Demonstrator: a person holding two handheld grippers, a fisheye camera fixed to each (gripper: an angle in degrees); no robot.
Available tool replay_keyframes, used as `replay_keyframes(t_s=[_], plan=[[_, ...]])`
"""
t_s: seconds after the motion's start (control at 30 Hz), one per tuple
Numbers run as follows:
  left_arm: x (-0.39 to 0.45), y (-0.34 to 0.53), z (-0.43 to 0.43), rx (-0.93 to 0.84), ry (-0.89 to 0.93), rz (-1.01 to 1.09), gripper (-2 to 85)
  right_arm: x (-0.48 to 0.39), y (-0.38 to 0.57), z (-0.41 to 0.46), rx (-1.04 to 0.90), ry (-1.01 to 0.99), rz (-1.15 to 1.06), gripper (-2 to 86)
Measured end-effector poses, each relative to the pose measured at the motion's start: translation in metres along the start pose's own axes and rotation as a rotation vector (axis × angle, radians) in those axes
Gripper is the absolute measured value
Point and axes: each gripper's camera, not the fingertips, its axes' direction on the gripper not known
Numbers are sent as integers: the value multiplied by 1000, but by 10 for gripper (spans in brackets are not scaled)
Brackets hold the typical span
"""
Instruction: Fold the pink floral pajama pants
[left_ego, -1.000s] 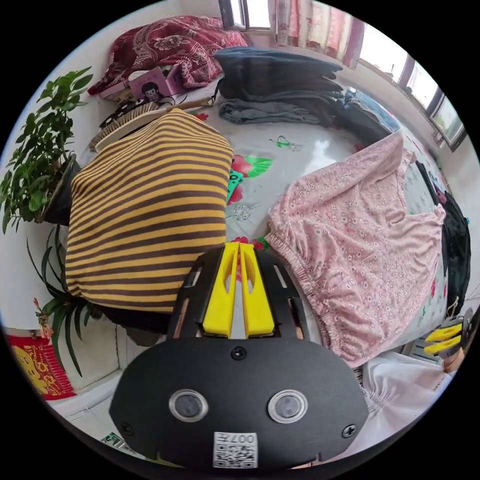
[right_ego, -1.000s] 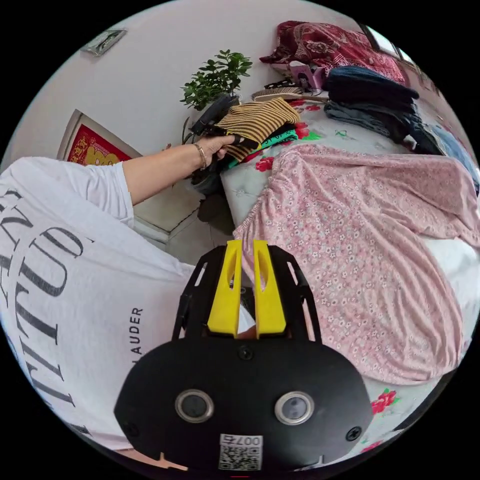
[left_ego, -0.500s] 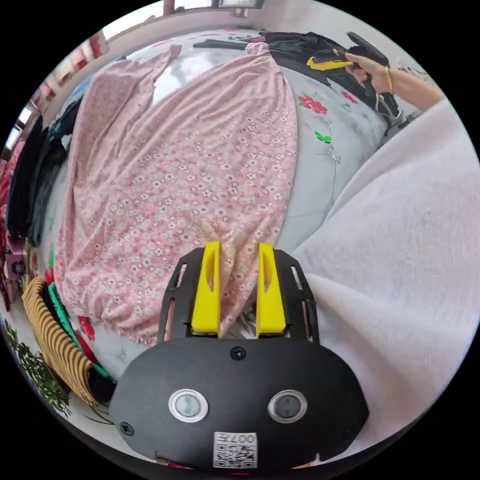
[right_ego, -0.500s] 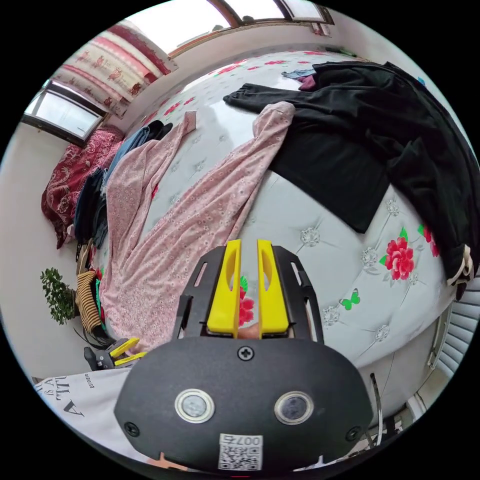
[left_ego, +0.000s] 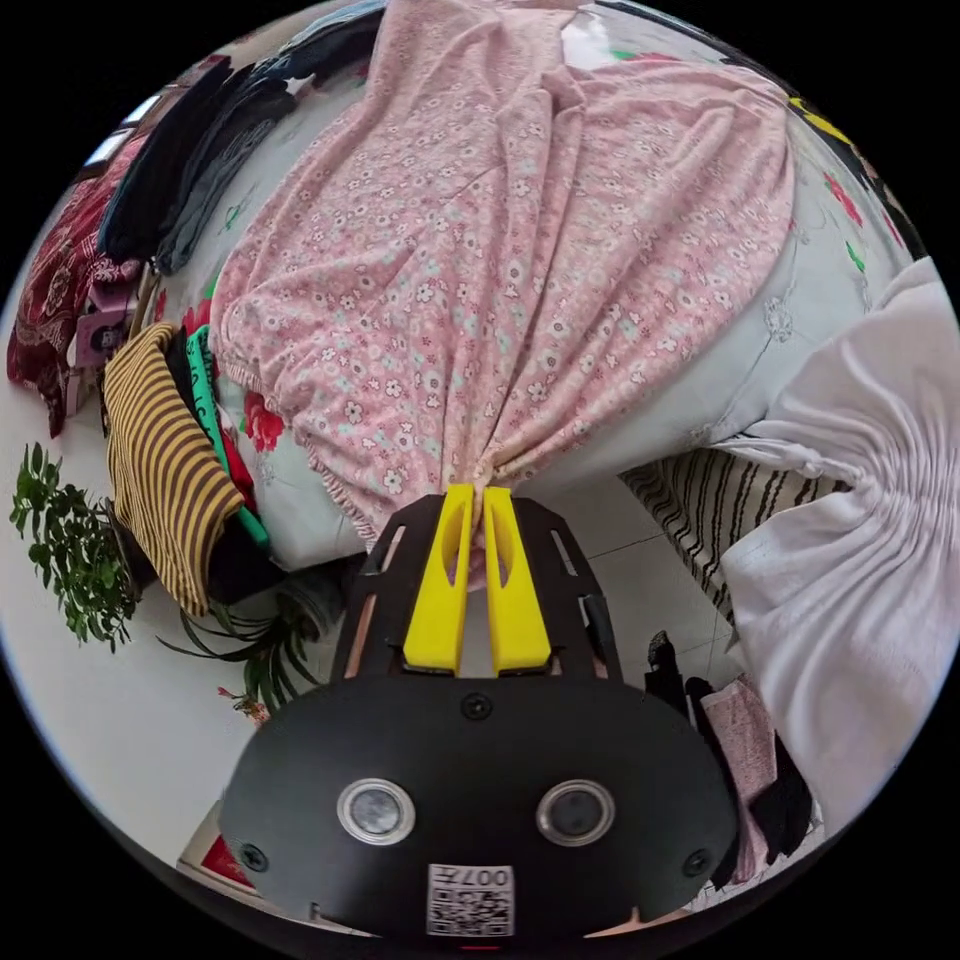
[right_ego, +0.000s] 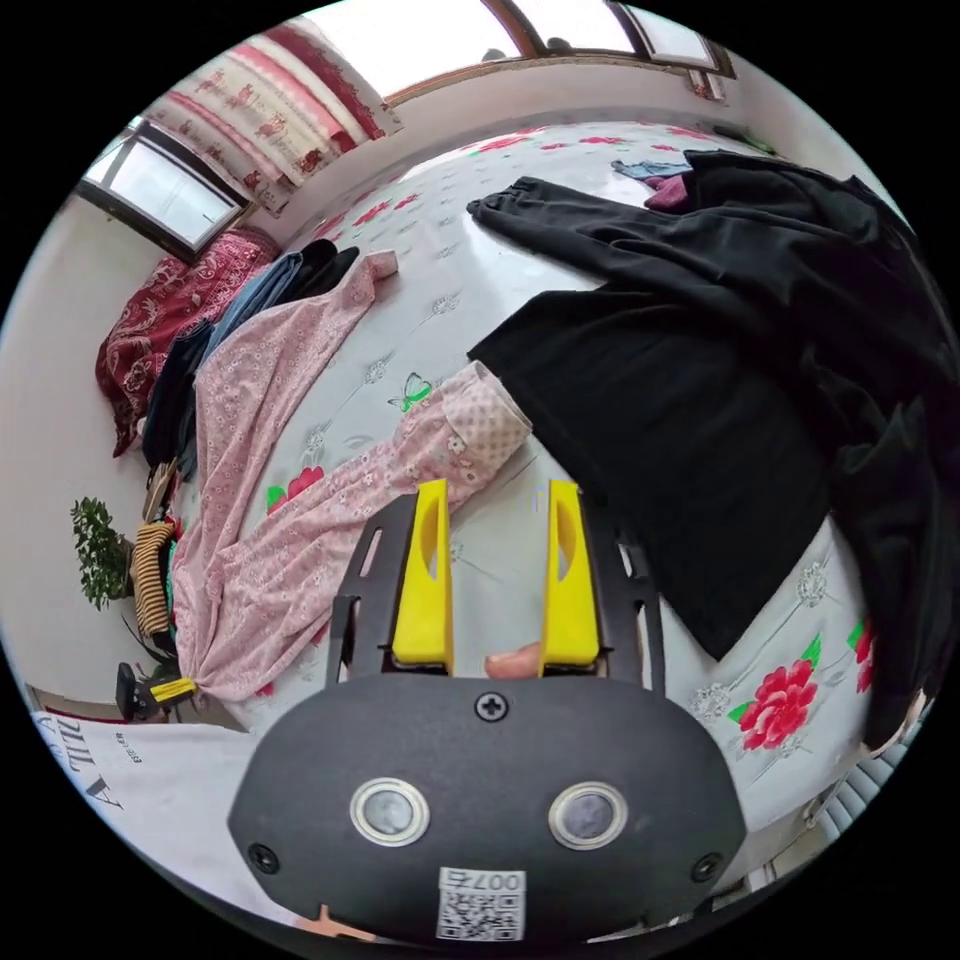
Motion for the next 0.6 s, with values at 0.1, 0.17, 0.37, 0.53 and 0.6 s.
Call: replay_keyframes(t_s=[0.1,0.17,0.37,0.53,0.6], plan=[[16,-9,-3,-20,-51,22,-6,-3,-27,9,-8,-18,-55,107],[28,-14,-2,-39,-79,38,-7,-6,-42,21,-69,-69,-81,95],[38,-8,-12,-10,-78,-20,-7,-40,-41,-66,-41,-168,-140,16],[51,-1,-26,56,-59,-20,-7,-114,-24,-180,-3,35,-263,13],[56,-5,-28,70,-49,1,-8,-129,-53,-171,-22,140,-265,28]])
